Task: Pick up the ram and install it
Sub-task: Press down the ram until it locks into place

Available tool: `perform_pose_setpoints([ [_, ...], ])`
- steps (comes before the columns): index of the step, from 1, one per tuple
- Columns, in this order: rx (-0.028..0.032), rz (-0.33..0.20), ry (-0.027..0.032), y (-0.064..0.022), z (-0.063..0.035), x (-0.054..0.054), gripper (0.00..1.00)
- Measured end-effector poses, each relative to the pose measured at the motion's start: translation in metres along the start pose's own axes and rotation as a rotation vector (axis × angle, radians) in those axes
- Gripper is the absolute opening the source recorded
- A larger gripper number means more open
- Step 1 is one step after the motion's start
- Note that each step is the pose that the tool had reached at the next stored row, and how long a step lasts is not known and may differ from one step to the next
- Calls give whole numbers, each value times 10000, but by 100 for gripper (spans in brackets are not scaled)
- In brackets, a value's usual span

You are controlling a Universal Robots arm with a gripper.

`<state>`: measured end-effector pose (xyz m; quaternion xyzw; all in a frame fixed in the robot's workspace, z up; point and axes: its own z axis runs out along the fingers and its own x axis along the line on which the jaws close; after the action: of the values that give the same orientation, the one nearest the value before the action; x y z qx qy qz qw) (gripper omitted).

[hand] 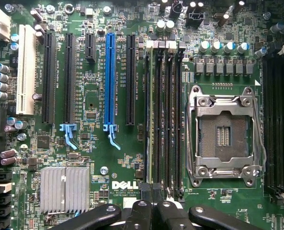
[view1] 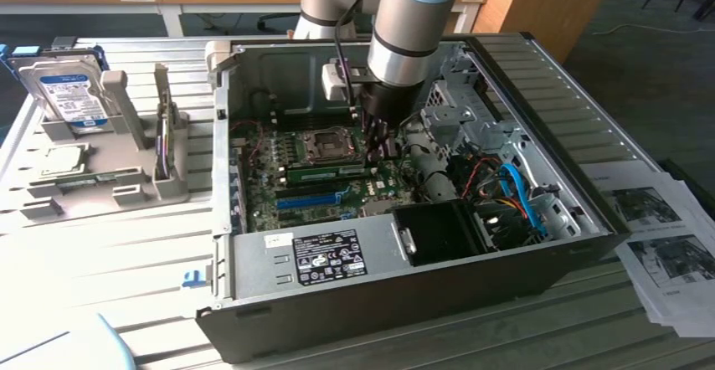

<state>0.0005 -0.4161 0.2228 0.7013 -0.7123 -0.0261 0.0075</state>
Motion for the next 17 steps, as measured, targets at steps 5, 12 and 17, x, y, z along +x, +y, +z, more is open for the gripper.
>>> perform_pose_setpoints([
  [5,0,0,-1,0,2,0,9],
  [12,0,0,-3,0,5,0,9],
  [17,1,2,-3,4,-73,-2,9],
])
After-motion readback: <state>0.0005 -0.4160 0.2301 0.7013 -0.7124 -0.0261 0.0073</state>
